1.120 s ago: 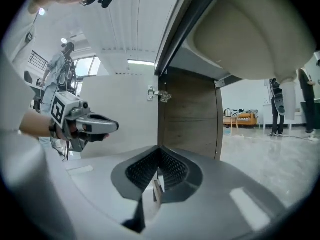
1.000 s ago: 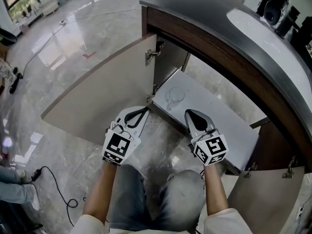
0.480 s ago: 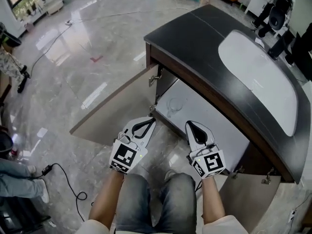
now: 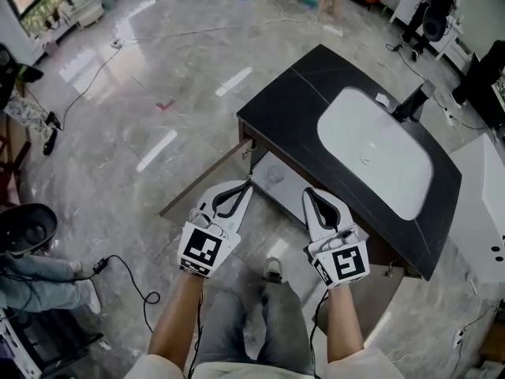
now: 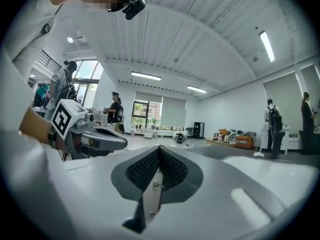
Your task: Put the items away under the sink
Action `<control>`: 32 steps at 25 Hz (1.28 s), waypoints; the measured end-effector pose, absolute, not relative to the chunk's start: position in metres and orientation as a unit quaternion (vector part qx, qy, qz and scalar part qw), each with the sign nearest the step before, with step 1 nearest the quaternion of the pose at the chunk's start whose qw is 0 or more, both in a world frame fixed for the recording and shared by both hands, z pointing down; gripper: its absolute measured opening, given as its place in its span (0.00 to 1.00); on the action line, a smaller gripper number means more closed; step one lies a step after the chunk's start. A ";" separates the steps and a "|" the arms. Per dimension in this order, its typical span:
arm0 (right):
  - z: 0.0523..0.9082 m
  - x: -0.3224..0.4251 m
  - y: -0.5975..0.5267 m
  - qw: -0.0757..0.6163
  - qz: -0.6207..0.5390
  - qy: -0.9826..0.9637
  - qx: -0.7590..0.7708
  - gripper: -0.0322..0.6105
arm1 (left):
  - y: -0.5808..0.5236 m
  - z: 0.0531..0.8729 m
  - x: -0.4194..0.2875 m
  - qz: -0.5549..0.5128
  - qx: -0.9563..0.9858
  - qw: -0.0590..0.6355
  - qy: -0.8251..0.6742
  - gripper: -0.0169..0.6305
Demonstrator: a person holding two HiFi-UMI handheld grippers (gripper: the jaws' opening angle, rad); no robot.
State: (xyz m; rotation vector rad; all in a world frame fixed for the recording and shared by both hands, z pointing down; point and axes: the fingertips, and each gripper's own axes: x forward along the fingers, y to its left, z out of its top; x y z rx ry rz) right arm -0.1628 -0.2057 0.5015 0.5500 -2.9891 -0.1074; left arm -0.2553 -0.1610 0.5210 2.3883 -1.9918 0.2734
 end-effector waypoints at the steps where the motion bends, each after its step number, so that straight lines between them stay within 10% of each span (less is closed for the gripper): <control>1: 0.479 -0.160 -0.202 0.050 -0.034 -0.981 0.183 0.06 | -0.157 0.499 -0.251 0.088 0.767 0.010 -0.635 0.03; 15: 0.263 -0.125 -0.134 0.048 -0.042 -0.978 0.199 0.06 | -0.086 0.270 -0.217 0.084 0.775 -0.037 -0.625 0.03; 32: 0.167 -0.092 -0.018 0.021 -0.083 -0.983 0.163 0.06 | 0.020 0.193 -0.179 0.035 0.781 -0.039 -0.623 0.03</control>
